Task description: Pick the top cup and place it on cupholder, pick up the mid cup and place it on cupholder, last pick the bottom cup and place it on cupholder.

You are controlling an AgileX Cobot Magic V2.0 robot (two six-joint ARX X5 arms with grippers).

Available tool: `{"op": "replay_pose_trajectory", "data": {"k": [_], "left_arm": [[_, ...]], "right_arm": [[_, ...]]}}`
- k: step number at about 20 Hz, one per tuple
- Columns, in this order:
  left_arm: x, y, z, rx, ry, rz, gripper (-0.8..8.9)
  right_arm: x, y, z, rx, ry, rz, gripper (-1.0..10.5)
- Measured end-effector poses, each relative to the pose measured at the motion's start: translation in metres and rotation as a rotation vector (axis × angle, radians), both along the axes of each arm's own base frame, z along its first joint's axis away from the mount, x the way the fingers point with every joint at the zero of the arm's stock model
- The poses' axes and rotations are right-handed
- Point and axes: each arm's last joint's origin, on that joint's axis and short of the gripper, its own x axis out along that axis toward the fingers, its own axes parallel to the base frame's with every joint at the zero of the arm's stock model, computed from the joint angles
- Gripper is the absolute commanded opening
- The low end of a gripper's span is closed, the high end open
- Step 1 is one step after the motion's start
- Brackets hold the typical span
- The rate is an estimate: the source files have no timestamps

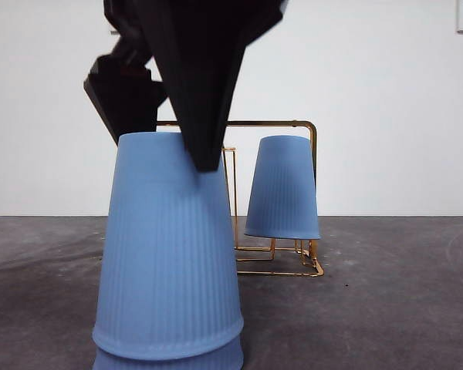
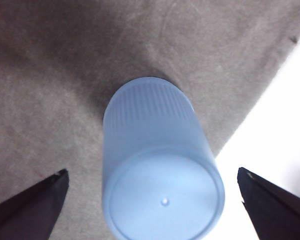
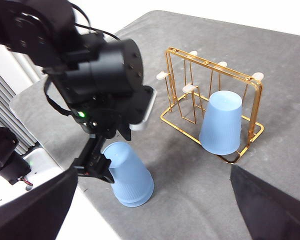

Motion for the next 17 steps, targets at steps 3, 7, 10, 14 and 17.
{"op": "replay_pose_trajectory", "data": {"k": [3,7,10,14,17], "left_arm": [[0.0007,-0.0010,-0.0019,0.004,0.002,-0.008,4.67],[0.0000,0.0000,-0.0020,0.015,0.009,-0.012,3.90],[0.0000,0.0000,-0.0020,0.014,0.009,-0.013,3.25],[-0.0002,-0.0003,-0.0015,0.013,0.008,-0.016,3.06],[-0.0001,-0.0003,-0.0008,0.013,0.008,-0.016,3.06]], "right_arm": [[0.0005,-0.0005,-0.0001,-0.011,-0.009,-0.020,4.9],[0.0005,-0.0005,-0.0001,-0.012,-0.010,-0.020,4.9],[0.0005,-0.0005,-0.0001,-0.014,-0.012,-0.019,4.9],[0.0005,-0.0005,-0.0001,-0.015,-0.013,-0.019,4.9],[0.0005,-0.0005,-0.0001,-0.015,-0.013,-0.019,4.9]]}}
